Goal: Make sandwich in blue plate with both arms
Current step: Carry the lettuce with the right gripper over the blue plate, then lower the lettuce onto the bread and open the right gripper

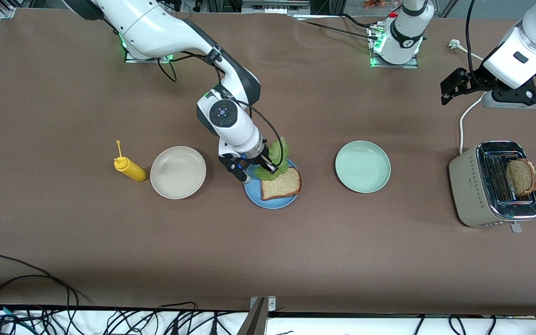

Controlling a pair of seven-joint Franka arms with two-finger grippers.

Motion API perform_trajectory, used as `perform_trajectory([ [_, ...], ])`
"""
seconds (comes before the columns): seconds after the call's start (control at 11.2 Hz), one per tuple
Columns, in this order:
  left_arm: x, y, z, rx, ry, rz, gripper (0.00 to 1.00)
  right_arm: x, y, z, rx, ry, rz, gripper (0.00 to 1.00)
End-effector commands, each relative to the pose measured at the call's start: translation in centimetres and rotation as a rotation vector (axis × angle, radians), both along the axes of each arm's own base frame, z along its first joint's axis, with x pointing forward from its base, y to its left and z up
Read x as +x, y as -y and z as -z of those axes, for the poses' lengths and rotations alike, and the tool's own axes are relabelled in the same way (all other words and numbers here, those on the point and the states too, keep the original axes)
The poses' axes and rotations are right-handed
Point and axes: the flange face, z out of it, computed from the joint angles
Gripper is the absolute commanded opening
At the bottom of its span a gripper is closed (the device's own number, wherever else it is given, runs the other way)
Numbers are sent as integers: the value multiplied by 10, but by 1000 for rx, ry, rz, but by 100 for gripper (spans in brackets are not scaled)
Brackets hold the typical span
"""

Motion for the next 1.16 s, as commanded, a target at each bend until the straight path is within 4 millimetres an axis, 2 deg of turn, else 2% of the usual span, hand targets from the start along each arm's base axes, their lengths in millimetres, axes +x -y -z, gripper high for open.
perform_trajectory([
  [0.0, -2, 9, -5, -16, 11, 18, 100, 5, -2, 12, -18, 27, 21, 0],
  [0.36, -5, 23, -5, -10, 11, 5, 100, 26, -3, -17, 26, 98, 43, 0],
  [0.62, -5, 28, -9, -9, 19, 4, 100, 38, 4, -24, 23, 123, 58, 0],
  [0.8, -5, 29, -10, -10, 24, 3, 100, 43, 8, -7, 23, 131, 67, 0],
  [1.07, -5, 29, -11, -10, 25, 3, 100, 50, -4, 10, 9, 172, 84, 0],
])
